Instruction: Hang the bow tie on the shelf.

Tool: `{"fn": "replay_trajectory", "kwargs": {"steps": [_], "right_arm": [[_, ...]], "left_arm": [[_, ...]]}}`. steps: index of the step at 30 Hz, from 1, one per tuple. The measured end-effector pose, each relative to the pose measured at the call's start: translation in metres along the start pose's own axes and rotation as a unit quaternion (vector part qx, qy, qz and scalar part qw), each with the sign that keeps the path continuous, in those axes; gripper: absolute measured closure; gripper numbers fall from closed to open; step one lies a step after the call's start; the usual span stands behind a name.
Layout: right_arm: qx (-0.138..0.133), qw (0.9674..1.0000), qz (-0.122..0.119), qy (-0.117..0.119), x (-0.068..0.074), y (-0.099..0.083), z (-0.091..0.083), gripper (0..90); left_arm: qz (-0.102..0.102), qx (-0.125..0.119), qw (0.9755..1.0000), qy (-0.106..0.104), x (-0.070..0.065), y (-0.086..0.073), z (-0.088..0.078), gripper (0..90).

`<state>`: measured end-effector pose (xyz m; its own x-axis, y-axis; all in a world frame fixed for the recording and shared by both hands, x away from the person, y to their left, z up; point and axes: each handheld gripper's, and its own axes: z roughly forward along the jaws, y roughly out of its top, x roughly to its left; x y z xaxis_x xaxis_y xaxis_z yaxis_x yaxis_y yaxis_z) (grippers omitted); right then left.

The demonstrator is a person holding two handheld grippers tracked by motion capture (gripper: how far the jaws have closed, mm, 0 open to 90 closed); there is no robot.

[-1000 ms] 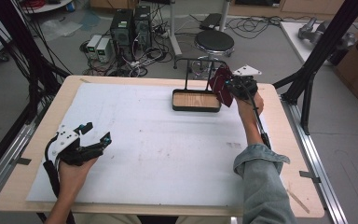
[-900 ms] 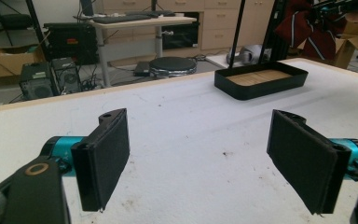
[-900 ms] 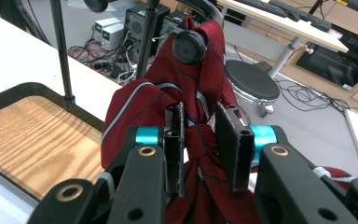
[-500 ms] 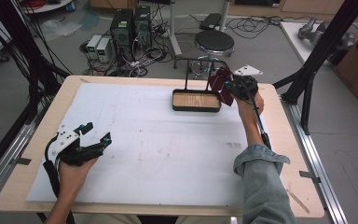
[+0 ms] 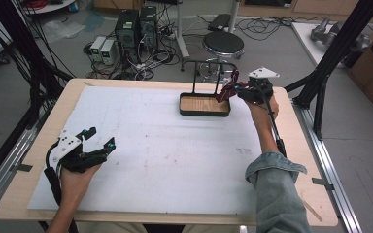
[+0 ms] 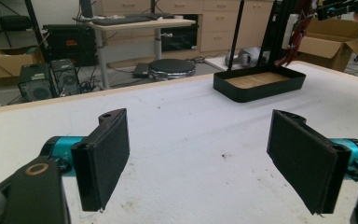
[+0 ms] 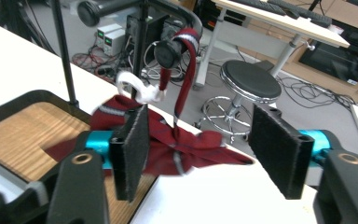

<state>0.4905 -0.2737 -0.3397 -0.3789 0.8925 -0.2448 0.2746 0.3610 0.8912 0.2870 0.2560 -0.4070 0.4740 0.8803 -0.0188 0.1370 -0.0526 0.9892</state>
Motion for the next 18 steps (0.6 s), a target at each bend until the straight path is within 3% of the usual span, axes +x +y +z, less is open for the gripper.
{"fn": "replay_trajectory", "kwargs": {"steps": [12,18], "right_arm": [[-0.021,0.9989,0.040,0.011,-0.005,0.002,-0.030,14.9],[-0.033,0.9974,0.058,0.027,-0.008,0.008,-0.052,12.3]], "left_arm": [[0.000,-0.001,1.0000,0.002,0.001,0.001,-0.002,21.3],[-0.002,-0.004,1.0000,0.003,0.001,0.001,-0.002,21.2]]}}
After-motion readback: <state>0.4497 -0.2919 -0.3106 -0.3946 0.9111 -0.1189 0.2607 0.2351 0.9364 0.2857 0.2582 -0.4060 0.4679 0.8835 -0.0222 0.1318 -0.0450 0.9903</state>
